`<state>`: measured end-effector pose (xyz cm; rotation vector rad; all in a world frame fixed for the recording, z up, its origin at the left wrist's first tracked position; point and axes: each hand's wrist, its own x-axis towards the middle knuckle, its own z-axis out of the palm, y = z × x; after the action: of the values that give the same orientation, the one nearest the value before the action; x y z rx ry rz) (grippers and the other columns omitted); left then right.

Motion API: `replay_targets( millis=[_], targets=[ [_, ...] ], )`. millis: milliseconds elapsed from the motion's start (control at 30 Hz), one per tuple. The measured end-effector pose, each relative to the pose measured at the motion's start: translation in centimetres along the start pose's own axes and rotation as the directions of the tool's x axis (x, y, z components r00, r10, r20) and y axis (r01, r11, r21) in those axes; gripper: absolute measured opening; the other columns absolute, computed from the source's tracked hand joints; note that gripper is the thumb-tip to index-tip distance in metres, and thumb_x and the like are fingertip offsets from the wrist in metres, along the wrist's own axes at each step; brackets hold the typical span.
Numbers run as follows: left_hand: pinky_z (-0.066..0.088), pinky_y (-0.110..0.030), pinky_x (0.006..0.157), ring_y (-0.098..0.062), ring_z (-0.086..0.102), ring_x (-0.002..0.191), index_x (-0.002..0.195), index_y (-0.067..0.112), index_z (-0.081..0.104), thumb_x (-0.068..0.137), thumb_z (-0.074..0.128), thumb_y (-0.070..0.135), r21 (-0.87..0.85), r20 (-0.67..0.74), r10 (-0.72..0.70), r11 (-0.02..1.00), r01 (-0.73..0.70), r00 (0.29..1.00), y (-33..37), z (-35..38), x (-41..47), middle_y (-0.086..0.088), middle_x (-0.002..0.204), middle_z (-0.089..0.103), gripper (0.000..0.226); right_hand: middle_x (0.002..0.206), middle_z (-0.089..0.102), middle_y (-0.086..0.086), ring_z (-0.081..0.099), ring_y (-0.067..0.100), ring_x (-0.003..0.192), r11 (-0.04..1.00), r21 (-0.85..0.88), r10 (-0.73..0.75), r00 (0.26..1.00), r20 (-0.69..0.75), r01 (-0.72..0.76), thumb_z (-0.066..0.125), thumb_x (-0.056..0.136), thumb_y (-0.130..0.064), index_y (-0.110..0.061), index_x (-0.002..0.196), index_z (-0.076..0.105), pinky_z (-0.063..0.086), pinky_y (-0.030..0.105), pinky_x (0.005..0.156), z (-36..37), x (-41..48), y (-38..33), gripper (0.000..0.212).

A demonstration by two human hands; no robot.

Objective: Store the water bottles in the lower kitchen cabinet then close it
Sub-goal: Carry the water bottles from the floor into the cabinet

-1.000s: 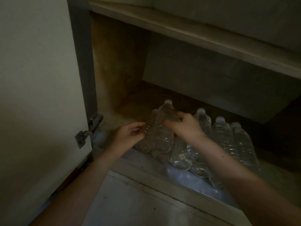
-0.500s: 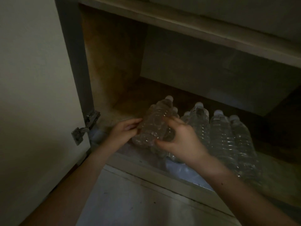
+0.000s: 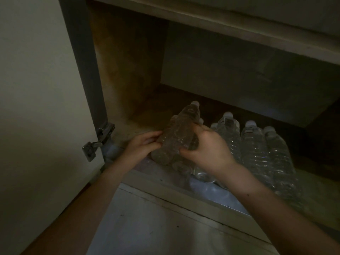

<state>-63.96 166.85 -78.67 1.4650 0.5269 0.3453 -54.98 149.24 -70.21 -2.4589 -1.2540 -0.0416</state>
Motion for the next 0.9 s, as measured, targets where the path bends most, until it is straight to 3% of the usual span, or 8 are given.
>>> replay_targets(
  millis=[133,267,400,600,800,900],
  targets=[
    [0.050,-0.006,0.069,0.003,0.062,0.092,0.131,0.012,0.058,0.087,0.062,-0.006,0.037,0.014,-0.011,0.999,0.011,1.000,0.1,-0.2,0.0,-0.002,0.114,0.065,0.048,0.130,0.055,-0.001,0.053,0.019,0.120,1.000,0.003,-0.028,1.000,0.008,0.028,0.072,0.080,-0.048,-0.021,0.140,0.047,0.049,0.032,0.094,-0.6,-0.2,0.3,0.070],
    [0.051,-0.008,0.069,-0.006,0.065,0.098,0.127,0.013,0.060,0.086,0.063,-0.007,0.033,0.006,-0.016,0.999,0.016,1.000,0.3,-0.1,-0.1,-0.001,0.108,0.067,0.046,0.143,0.049,-0.006,0.045,0.013,0.132,0.999,0.036,-0.015,0.997,-0.071,0.017,0.070,0.082,-0.050,-0.023,0.143,0.046,0.039,0.026,0.105,-2.0,-0.9,1.5,0.070],
    [0.049,-0.007,0.064,0.001,0.067,0.078,0.113,0.023,0.063,0.086,0.063,-0.007,0.067,-0.023,0.011,0.998,-0.009,1.000,0.8,0.3,-0.5,-0.001,0.098,0.070,0.040,0.136,0.053,-0.009,0.048,0.009,0.125,0.993,0.119,0.041,0.985,-0.168,-0.021,0.069,0.086,-0.042,-0.025,0.138,0.052,0.035,0.020,0.096,-3.2,-2.0,2.8,0.057],
    [0.045,-0.004,0.065,-0.004,0.064,0.088,0.103,0.024,0.065,0.092,0.060,0.005,0.131,-0.130,0.195,0.975,-0.178,0.972,3.2,1.2,-1.3,0.004,0.099,0.068,0.022,0.128,0.060,-0.002,0.052,0.010,0.118,0.986,0.126,0.144,0.948,-0.285,-0.111,0.061,0.093,-0.031,-0.021,0.131,0.059,0.042,0.027,0.093,-5.2,-5.0,6.0,0.039],
    [0.050,-0.026,0.088,-0.013,0.062,0.102,0.115,0.022,0.065,0.086,0.071,0.019,0.282,-0.128,0.321,0.919,-0.276,0.938,5.7,3.8,-1.2,0.006,0.113,0.065,0.029,0.125,0.057,-0.006,0.050,0.007,0.113,0.969,0.139,0.240,0.920,-0.311,-0.206,0.060,0.094,-0.031,-0.024,0.129,0.059,0.043,0.029,0.092,-6.3,-8.0,9.0,0.035],
    [0.047,-0.021,0.084,-0.011,0.059,0.104,0.120,0.022,0.062,0.081,0.075,0.032,0.394,-0.098,0.329,0.879,-0.267,0.939,6.0,5.0,-1.3,0.005,0.118,0.062,0.043,0.125,0.056,-0.004,0.049,0.008,0.115,0.968,0.134,0.244,0.932,-0.268,-0.214,0.060,0.094,-0.029,-0.024,0.131,0.057,0.042,0.029,0.091,-6.3,-9.1,10.4,0.037]
  ],
)
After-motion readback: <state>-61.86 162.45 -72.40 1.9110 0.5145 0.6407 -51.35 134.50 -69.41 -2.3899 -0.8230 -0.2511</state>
